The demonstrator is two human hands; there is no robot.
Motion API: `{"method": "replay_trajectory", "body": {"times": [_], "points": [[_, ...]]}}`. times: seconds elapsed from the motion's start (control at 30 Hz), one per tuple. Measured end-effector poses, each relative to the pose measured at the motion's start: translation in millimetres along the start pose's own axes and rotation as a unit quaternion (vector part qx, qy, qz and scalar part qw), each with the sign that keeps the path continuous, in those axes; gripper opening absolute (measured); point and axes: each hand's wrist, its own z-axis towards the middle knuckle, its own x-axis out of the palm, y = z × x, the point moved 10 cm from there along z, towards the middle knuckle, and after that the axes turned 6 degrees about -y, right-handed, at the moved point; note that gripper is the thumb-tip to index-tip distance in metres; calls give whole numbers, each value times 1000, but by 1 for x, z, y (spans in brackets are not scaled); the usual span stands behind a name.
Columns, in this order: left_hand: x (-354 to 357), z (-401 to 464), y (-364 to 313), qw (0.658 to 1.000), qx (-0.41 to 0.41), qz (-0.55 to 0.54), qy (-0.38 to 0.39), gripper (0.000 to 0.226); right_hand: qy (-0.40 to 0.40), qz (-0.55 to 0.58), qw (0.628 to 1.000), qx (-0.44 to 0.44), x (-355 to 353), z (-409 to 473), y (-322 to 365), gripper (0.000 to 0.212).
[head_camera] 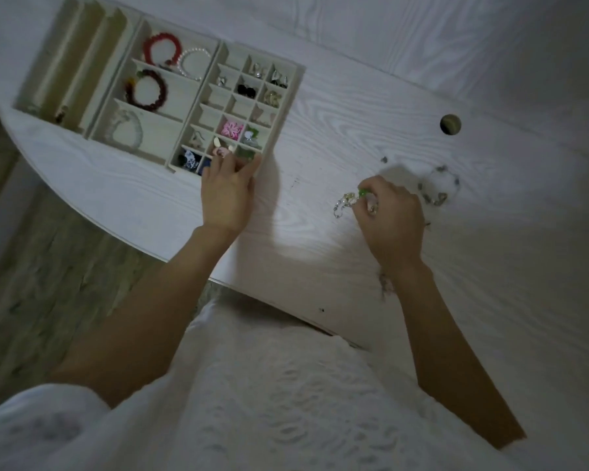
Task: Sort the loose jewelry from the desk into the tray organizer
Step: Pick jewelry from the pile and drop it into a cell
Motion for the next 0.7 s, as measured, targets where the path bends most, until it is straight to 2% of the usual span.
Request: {"method": "replay_trajectory", "body": {"times": [0.13,0.3,0.43,0.53,0.7], "points": [[1,-1,1,1000,-11,-15,2,37,57,199,976,70,13,14,14,17],[-2,1,5,999,11,-35,2,33,138,331,927,113,68,54,55,10],[-4,0,20,997,-3,-82,6,30,180,294,932,109,117,80,77,14],[-8,-4,32,993,-26,-115,-9,23,183,216,957,66,131,87,87,15],[-8,-3,52,989,-52,-135,-23,22,186,116,976,-17,136,91,99,19]]}}
